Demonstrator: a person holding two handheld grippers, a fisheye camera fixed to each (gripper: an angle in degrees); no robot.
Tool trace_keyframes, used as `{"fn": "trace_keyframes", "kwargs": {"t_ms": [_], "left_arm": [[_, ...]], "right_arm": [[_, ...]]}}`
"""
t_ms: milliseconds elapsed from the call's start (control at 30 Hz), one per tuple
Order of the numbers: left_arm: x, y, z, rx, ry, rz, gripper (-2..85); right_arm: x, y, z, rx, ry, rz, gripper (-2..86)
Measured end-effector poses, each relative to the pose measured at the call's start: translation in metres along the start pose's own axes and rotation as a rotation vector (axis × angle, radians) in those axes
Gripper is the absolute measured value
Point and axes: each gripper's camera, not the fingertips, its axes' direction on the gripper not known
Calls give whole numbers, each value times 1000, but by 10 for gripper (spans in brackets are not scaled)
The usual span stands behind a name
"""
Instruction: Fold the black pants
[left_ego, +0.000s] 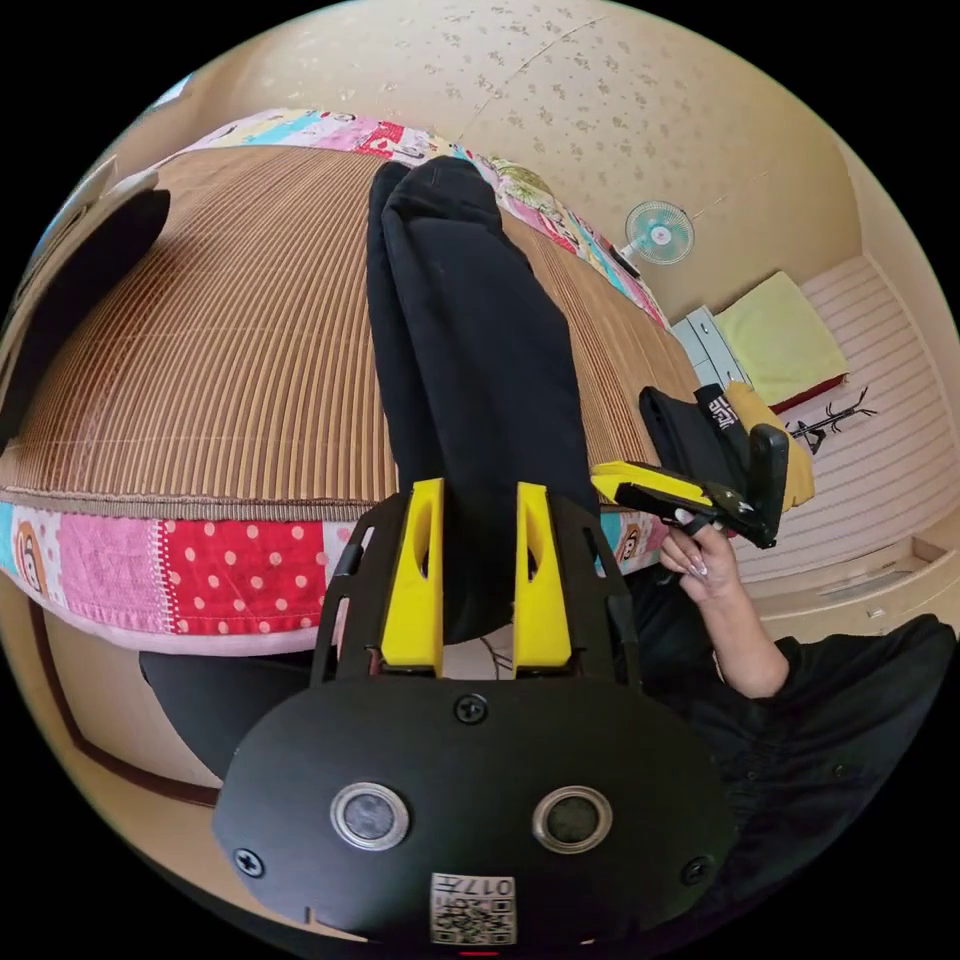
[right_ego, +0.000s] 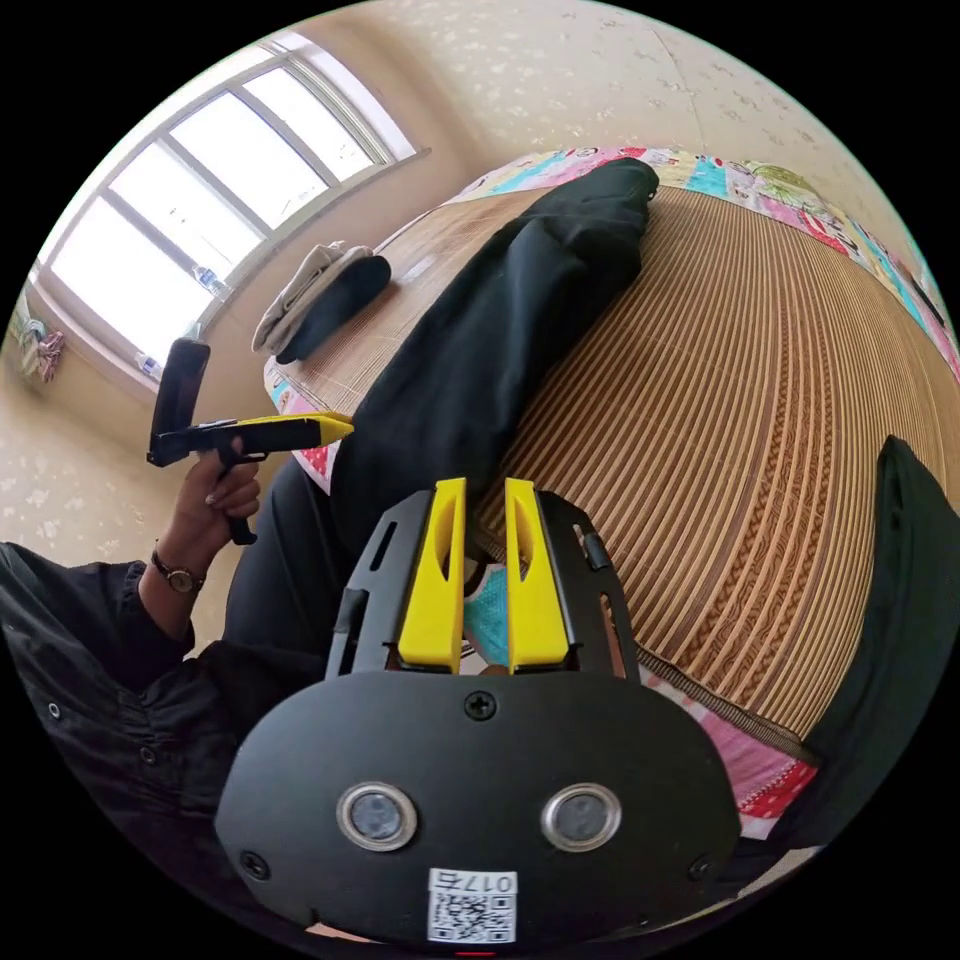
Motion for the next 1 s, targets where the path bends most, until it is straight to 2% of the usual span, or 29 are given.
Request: {"fn": "trace_keyframes", "kwargs": {"t_ms": [133, 300, 367, 667, 800, 1000], "left_arm": [[16, 6, -6, 26, -102, 41, 95], [1, 5, -11, 23, -2, -9, 93], [-11, 3, -19, 24, 48, -29, 68], [-23, 10, -75, 54, 195, 20, 36], [-35, 22, -93, 81, 213, 10, 36], [-62, 31, -79, 15, 188, -69, 36]], "right_arm": [[27, -3, -13, -5, -101, 56, 63], [55, -5, -34, 7, -189, 82, 52], [68, -6, -46, 18, -257, 93, 43], [99, -10, -100, 67, -459, 53, 19], [101, -10, -121, 75, -491, -2, 17], [99, -16, -117, -30, -469, -34, 15]]}}
